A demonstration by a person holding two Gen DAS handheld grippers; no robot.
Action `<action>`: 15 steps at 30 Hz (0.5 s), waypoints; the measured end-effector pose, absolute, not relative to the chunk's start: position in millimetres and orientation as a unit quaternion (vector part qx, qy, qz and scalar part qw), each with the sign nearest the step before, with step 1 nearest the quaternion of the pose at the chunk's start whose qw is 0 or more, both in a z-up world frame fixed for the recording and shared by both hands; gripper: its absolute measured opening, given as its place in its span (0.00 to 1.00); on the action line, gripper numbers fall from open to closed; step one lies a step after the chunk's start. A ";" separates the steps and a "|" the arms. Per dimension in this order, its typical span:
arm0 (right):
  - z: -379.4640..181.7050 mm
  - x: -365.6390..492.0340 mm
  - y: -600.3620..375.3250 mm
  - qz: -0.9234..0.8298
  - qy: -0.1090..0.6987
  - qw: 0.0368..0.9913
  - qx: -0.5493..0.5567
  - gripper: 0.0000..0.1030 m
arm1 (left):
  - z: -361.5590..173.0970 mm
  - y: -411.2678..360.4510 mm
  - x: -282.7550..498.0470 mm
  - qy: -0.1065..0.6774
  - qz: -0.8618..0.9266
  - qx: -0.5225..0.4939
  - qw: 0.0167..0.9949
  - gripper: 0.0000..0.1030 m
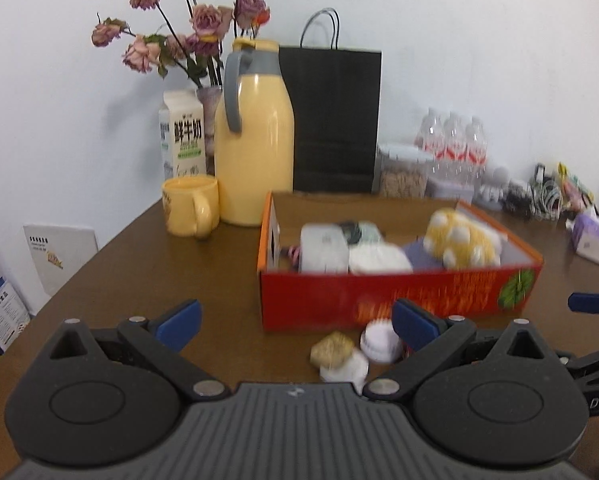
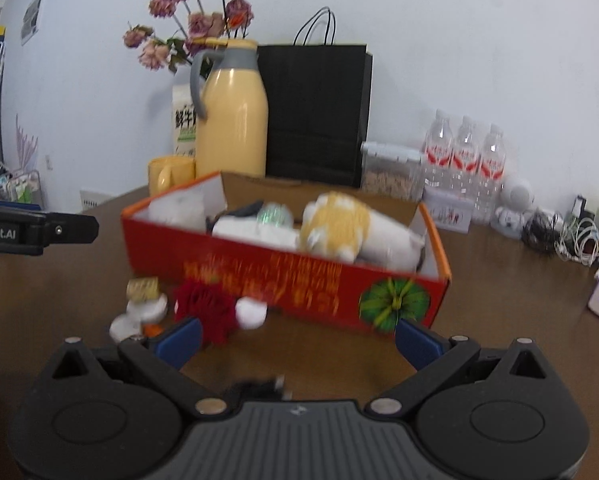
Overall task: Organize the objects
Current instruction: 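Move back and grasp the small black USB cable with the right gripper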
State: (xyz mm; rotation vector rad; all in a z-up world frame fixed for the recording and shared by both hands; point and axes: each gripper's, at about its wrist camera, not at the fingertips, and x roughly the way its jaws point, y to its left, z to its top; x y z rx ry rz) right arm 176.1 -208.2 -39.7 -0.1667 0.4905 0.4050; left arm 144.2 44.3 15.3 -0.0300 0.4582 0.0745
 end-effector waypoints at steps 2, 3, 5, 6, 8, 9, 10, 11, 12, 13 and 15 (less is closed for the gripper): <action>-45.5 169.1 -208.6 0.192 0.251 0.945 -0.082 1.00 | 6.9 42.8 138.2 0.239 0.036 -0.010 0.970 1.00; -48.0 166.0 -208.9 0.188 0.255 0.945 -0.082 1.00 | 2.7 42.2 135.6 0.245 0.036 -0.010 0.969 1.00; -51.8 159.5 -210.5 0.187 0.260 0.944 -0.080 1.00 | -5.6 41.9 130.6 0.256 0.035 -0.011 0.966 1.00; -53.0 156.7 -211.0 0.186 0.262 0.944 -0.077 1.00 | -10.2 41.7 128.9 0.261 0.035 -0.012 0.965 1.00; -56.1 151.9 -211.5 0.185 0.267 0.943 -0.073 1.00 | -16.6 41.6 127.2 0.270 0.037 -0.013 0.962 1.00; -57.5 149.9 -211.5 0.185 0.268 0.943 -0.070 1.00 | -19.9 41.5 126.6 0.274 0.039 -0.014 0.961 1.00; -58.2 148.0 -211.1 0.184 0.268 0.943 -0.068 1.00 | -22.1 41.8 126.0 0.277 0.040 -0.014 0.960 1.00; -59.4 145.9 -209.5 0.184 0.266 0.943 -0.071 1.00 | -24.1 41.9 125.5 0.278 0.042 -0.015 0.960 1.00; -60.9 144.2 -207.6 0.184 0.265 0.943 -0.076 1.00 | -25.8 42.1 125.1 0.279 0.043 -0.016 0.959 1.00; -62.1 143.6 -206.3 0.186 0.264 0.943 -0.079 1.00 | -27.3 42.0 125.1 0.280 0.043 -0.016 0.959 1.00; -63.8 143.4 -204.8 0.191 0.263 0.942 -0.080 1.00 | -30.5 41.8 125.2 0.282 0.042 -0.017 0.958 1.00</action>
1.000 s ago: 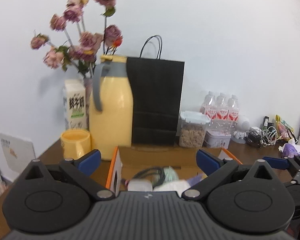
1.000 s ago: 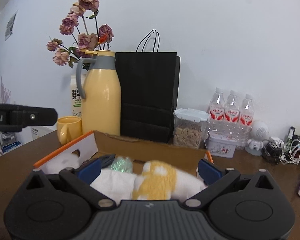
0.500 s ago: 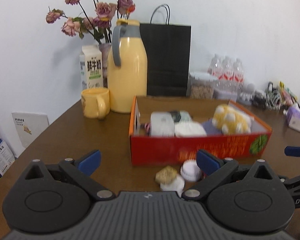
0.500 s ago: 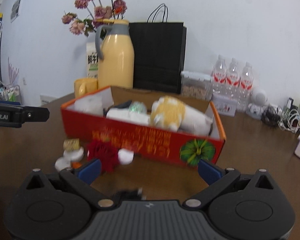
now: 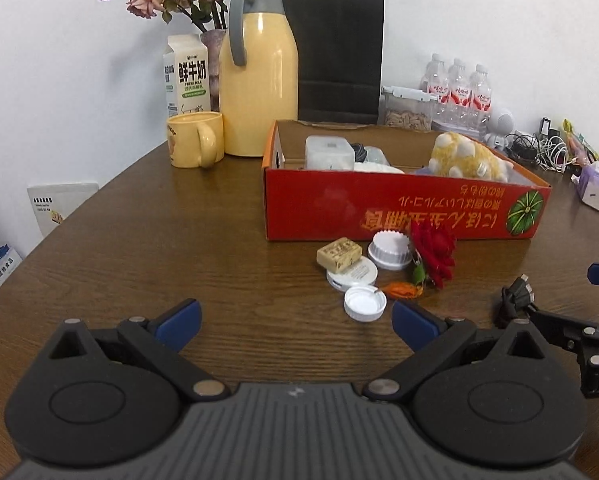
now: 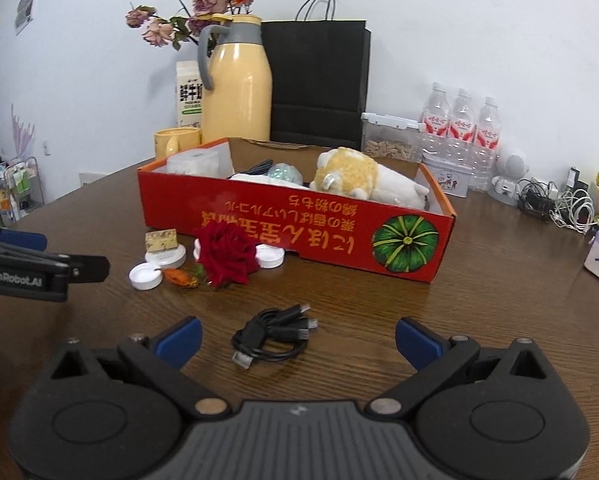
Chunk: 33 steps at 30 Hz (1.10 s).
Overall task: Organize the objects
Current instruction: 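Move back and grasp the small black USB cable with the right gripper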
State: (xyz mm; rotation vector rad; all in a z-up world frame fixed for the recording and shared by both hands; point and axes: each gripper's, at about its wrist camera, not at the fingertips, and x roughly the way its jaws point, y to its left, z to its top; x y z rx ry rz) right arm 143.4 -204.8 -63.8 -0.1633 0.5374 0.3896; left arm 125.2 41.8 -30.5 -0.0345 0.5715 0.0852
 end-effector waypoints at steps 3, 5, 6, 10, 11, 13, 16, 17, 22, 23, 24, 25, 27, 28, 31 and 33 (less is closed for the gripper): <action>-66.5 145.0 -205.4 0.192 0.268 0.941 -0.076 1.00 | -34.9 41.3 126.6 0.284 0.037 -0.020 0.958 1.00; -68.5 147.1 -207.7 0.193 0.274 0.940 -0.067 1.00 | -38.0 41.6 128.2 0.288 0.039 -0.023 0.957 1.00; -69.8 148.4 -208.9 0.192 0.277 0.939 -0.063 1.00 | -39.3 41.7 128.6 0.289 0.040 -0.024 0.956 1.00; -74.1 151.6 -209.9 0.198 0.288 0.935 -0.055 0.96 | -41.0 43.7 128.0 0.286 0.039 -0.034 0.957 1.00; -74.7 151.7 -209.2 0.199 0.289 0.935 -0.057 0.96 | -41.0 43.7 127.3 0.284 0.038 -0.035 0.957 1.00; -76.9 153.4 -207.1 0.201 0.296 0.932 -0.060 0.93 | -41.2 43.0 126.7 0.282 0.035 -0.034 0.958 1.00; -79.4 156.9 -204.3 0.203 0.307 0.928 -0.063 0.88 | -41.9 41.7 127.2 0.282 0.030 -0.033 0.958 1.00; -79.8 158.9 -203.4 0.203 0.309 0.927 -0.063 0.85 | -42.1 41.6 127.6 0.283 0.030 -0.032 0.958 1.00; -80.9 175.6 -191.4 0.204 0.329 0.919 -0.073 0.76 | -42.6 43.3 128.7 0.286 0.030 -0.038 0.957 1.00; -80.1 177.5 -189.9 0.211 0.330 0.917 -0.071 0.70 | -42.6 43.6 128.8 0.287 0.030 -0.039 0.957 1.00; -79.1 178.6 -188.9 0.217 0.331 0.916 -0.071 0.65 | -42.8 43.9 128.7 0.287 0.030 -0.039 0.957 1.00; -78.2 178.7 -187.0 0.224 0.330 0.914 -0.073 0.57 | -42.9 43.9 129.0 0.288 0.030 -0.039 0.956 1.00; -77.7 178.3 -185.0 0.234 0.327 0.913 -0.073 0.46 | -43.4 43.7 130.2 0.292 0.029 -0.040 0.955 1.00; -78.1 177.6 -184.8 0.236 0.324 0.913 -0.073 0.46 | -43.5 43.7 130.6 0.293 0.029 -0.039 0.955 1.00; -79.0 176.3 -186.0 0.238 0.319 0.915 -0.069 0.45 | -44.0 43.3 132.5 0.299 0.031 -0.037 0.953 1.00; -77.4 175.3 -187.0 0.238 0.315 0.916 -0.066 0.45 | -43.0 41.1 134.6 0.303 0.031 -0.030 0.952 1.00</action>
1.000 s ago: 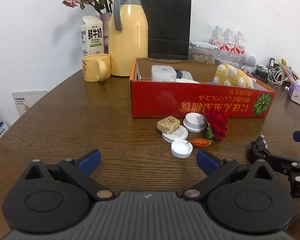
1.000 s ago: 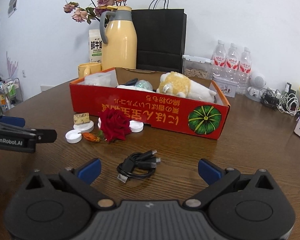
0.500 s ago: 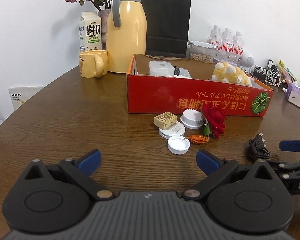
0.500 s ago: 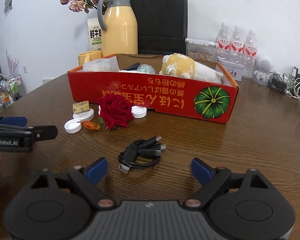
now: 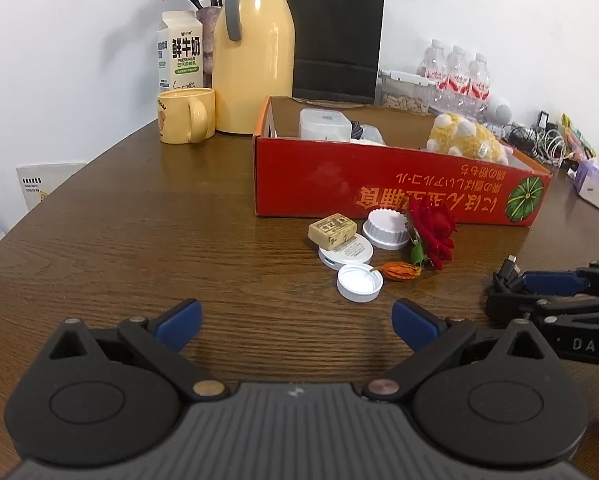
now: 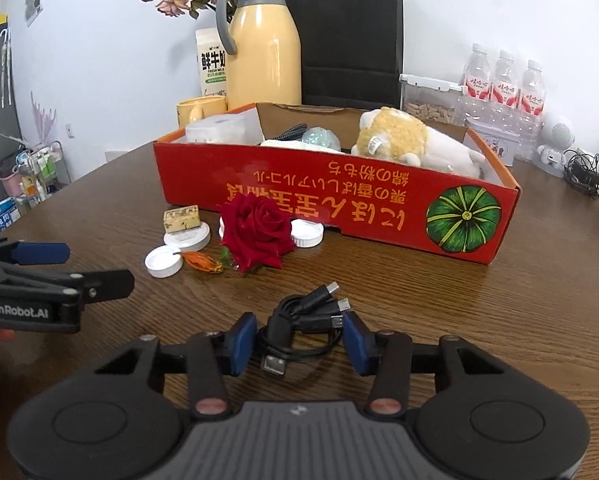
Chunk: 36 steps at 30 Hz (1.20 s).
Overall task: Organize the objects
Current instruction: 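Move back and grasp the small black USB cable with the right gripper, then grasp a white cap with the left gripper while the right holds the USB cable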
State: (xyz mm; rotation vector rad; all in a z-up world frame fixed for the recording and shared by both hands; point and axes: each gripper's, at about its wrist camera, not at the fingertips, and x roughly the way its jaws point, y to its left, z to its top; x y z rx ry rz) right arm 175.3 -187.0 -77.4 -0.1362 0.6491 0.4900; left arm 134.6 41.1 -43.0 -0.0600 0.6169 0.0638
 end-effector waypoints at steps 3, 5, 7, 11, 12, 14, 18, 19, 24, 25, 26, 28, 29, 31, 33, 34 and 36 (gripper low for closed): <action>-68.2 173.2 -191.3 0.242 0.300 0.921 -0.062 0.45 | -36.5 33.5 138.0 0.299 0.027 -0.007 0.954 1.00; -59.1 172.8 -193.5 0.241 0.283 0.926 -0.066 0.45 | -32.8 27.4 141.9 0.294 0.027 0.010 0.955 1.00; -50.4 175.7 -197.1 0.237 0.267 0.932 -0.067 0.45 | -32.8 21.0 150.3 0.301 0.029 0.027 0.953 1.00; -44.2 186.4 -203.0 0.231 0.247 0.939 -0.062 0.45 | -42.2 16.4 164.7 0.313 0.041 0.030 0.948 0.99; -45.8 188.7 -204.6 0.233 0.246 0.939 -0.056 0.45 | -44.1 17.7 166.7 0.316 0.043 0.025 0.948 0.94; -50.7 190.4 -207.5 0.239 0.245 0.939 -0.047 0.45 | -46.1 20.0 169.9 0.321 0.037 0.014 0.946 0.84; -57.3 190.8 -206.6 0.242 0.249 0.937 -0.045 0.45 | -47.7 20.9 172.4 0.321 0.014 -0.003 0.947 0.64; -57.6 190.2 -206.8 0.243 0.248 0.937 -0.045 0.45 | -47.6 21.0 171.9 0.319 0.005 -0.006 0.948 0.60; -61.2 184.7 -205.7 0.242 0.245 0.938 -0.046 0.45 | -46.6 21.3 167.7 0.310 -0.018 -0.020 0.951 0.29; -61.5 183.8 -205.3 0.242 0.244 0.938 -0.047 0.45 | -46.6 21.8 167.4 0.309 -0.018 -0.022 0.951 0.29; -61.5 182.6 -204.8 0.243 0.243 0.938 -0.049 0.45 | -46.5 22.4 166.7 0.308 -0.016 -0.024 0.951 0.29; -61.3 180.8 -204.0 0.243 0.240 0.938 -0.051 0.45 | -45.8 24.0 165.6 0.306 -0.011 -0.027 0.952 0.29; -61.2 179.9 -203.9 0.243 0.238 0.939 -0.052 0.45 | -45.6 24.7 165.2 0.305 -0.010 -0.030 0.952 0.29; -61.2 179.0 -204.4 0.242 0.236 0.940 -0.052 0.45 | -45.2 25.7 164.0 0.301 -0.005 -0.032 0.953 0.29; -61.3 178.2 -204.5 0.241 0.235 0.940 -0.052 0.45 | -44.2 28.1 161.8 0.296 -0.003 -0.036 0.954 0.29; -61.3 177.9 -204.7 0.240 0.234 0.941 -0.053 0.45 | -43.9 29.0 160.9 0.294 0.000 -0.037 0.955 0.29; -61.7 177.2 -204.8 0.239 0.233 0.941 -0.053 0.45 | -42.9 29.8 159.1 0.288 0.005 -0.040 0.957 0.29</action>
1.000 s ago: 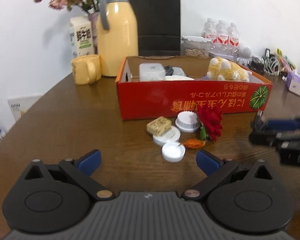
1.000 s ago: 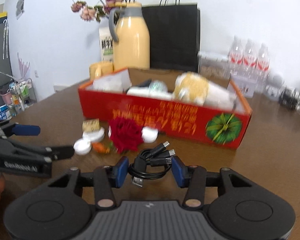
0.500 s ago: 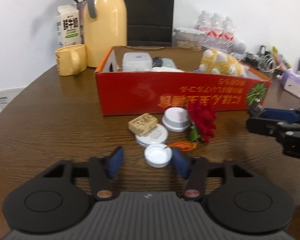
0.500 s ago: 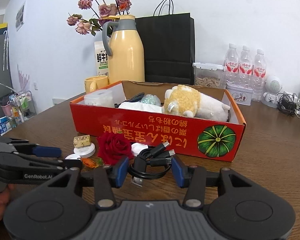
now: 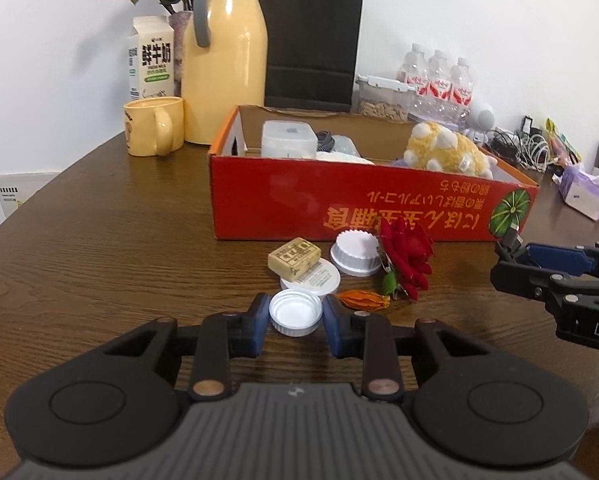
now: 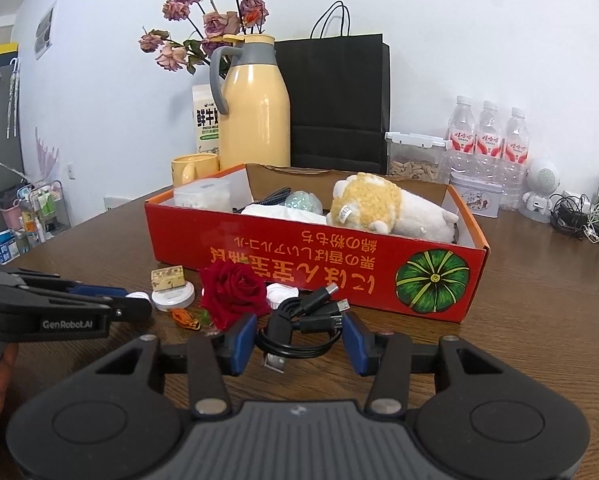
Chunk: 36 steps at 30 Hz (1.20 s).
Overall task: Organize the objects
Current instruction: 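Grasp a white cap with the left gripper while the right holds the USB cable, then drop the cap into the box with the left gripper while the right drops the cable in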
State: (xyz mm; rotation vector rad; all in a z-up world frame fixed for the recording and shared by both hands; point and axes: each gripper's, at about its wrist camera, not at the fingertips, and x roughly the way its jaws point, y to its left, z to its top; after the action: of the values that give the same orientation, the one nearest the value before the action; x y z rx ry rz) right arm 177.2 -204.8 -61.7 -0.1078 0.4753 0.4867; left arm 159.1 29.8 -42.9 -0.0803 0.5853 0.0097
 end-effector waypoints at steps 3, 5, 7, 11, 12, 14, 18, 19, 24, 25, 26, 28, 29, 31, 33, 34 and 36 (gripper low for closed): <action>-61.3 175.9 -205.5 0.237 0.230 0.943 -0.052 0.45 | -40.6 30.0 156.2 0.278 0.016 -0.037 0.960 0.29; -59.1 175.3 -206.6 0.236 0.224 0.944 -0.049 0.45 | -37.3 28.5 153.2 0.268 0.020 -0.029 0.963 0.29; -54.7 174.3 -207.6 0.235 0.218 0.946 -0.048 0.45 | -32.1 28.8 151.2 0.262 0.015 -0.025 0.965 0.29; -40.0 174.1 -206.4 0.239 0.201 0.949 -0.051 0.45 | -17.6 29.5 151.3 0.250 0.008 -0.028 0.968 0.29; -36.1 175.2 -205.3 0.240 0.197 0.949 -0.052 0.45 | -11.9 29.3 152.0 0.244 0.005 -0.028 0.969 0.29; -27.3 178.4 -201.2 0.240 0.188 0.951 -0.058 0.45 | -1.5 28.4 154.0 0.232 0.000 -0.026 0.972 0.29; -8.2 191.8 -189.8 0.240 0.171 0.954 -0.064 0.45 | 21.9 23.4 166.4 0.198 0.000 -0.015 0.980 0.29; -4.4 195.9 -186.8 0.239 0.168 0.954 -0.065 0.45 | 26.7 22.8 170.9 0.194 -0.001 -0.016 0.981 0.29; 11.1 217.2 -171.5 0.235 0.158 0.957 -0.067 0.45 | 44.8 19.6 196.3 0.177 0.004 -0.022 0.984 0.29; 13.0 221.9 -168.7 0.234 0.157 0.957 -0.067 0.45 | 47.0 19.0 200.2 0.175 0.005 -0.023 0.984 0.29; 14.2 225.8 -166.3 0.233 0.158 0.957 -0.066 0.45 | 49.2 18.6 204.7 0.174 0.006 -0.023 0.984 0.29; 16.3 234.2 -161.5 0.232 0.160 0.957 -0.065 0.45 | 52.1 18.0 213.1 0.171 0.007 -0.023 0.985 0.29; 16.9 238.5 -159.3 0.231 0.161 0.957 -0.064 0.45 | 52.9 17.5 217.8 0.170 0.007 -0.023 0.985 0.29; 17.0 247.0 -154.6 0.231 0.164 0.957 -0.065 0.45 | 53.1 18.4 225.4 0.170 0.010 -0.024 0.985 0.29; 16.4 254.6 -150.2 0.230 0.166 0.957 -0.065 0.45 | 53.3 19.1 233.8 0.171 0.011 -0.028 0.985 0.29; 15.9 258.9 -147.9 0.230 0.168 0.956 -0.064 0.45 | 53.4 19.2 238.3 0.171 0.012 -0.028 0.985 0.29; 14.2 267.4 -144.2 0.230 0.171 0.956 -0.061 0.45 | 53.5 18.9 248.1 0.172 0.014 -0.030 0.984 0.29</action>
State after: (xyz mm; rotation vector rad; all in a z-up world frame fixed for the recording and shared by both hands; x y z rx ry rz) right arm 267.4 -144.2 14.2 -0.1245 0.3473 0.4668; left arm 248.1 18.9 53.5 -0.0610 0.3462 0.0277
